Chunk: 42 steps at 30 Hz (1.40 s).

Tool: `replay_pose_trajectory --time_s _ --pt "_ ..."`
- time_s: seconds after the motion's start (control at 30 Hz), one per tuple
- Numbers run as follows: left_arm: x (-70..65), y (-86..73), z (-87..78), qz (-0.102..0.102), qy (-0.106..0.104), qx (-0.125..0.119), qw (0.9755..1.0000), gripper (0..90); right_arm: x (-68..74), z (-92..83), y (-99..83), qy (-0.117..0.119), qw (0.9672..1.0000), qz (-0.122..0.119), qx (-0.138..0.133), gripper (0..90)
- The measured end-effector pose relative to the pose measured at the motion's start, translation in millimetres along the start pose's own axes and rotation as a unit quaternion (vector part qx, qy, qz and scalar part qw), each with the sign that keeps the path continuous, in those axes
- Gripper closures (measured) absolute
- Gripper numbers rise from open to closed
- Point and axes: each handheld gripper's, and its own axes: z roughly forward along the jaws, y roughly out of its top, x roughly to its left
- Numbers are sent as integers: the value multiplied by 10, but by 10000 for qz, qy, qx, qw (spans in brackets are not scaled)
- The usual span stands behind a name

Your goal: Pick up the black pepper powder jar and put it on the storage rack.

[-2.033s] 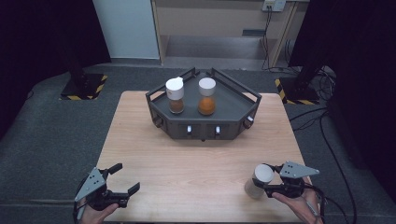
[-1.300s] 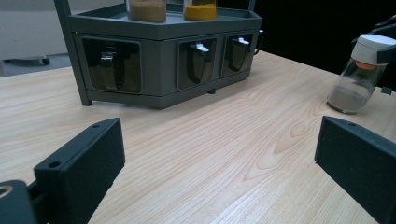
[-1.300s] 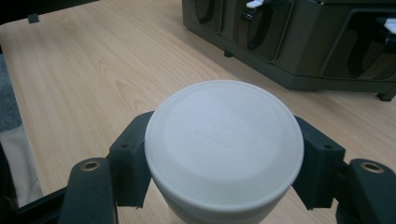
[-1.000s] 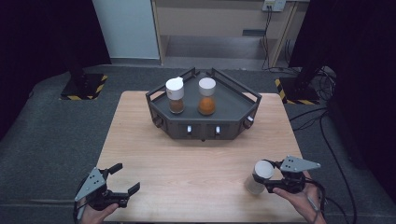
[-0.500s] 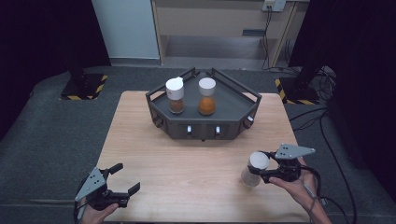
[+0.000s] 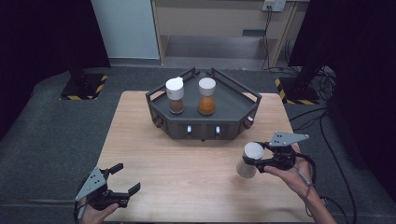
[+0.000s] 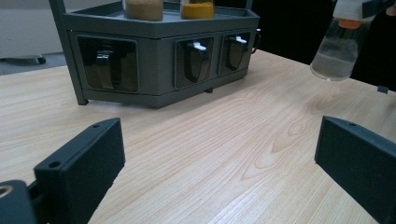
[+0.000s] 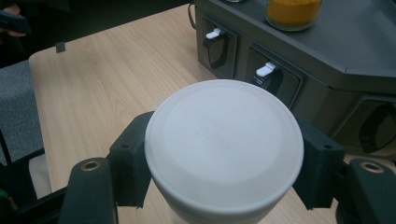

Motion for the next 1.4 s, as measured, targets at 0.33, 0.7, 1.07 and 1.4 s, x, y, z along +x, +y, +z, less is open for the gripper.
replay_pose_trajectory --time_s 0.33,0.7,1.07,1.4 --pt "4 1 2 0 -7 7 10000 8 -53 7 247 0 10000 -63 1 339" --pt "9 1 0 0 -10 11 10000 8 -107 6 501 -38 9999 -146 27 339" --pt "12 -3 -9 -11 -2 -2 10000 8 -176 11 729 -136 9999 -57 57 339" --pt "12 -2 -10 -8 2 1 10000 8 -256 18 890 -325 9994 59 -65 339"
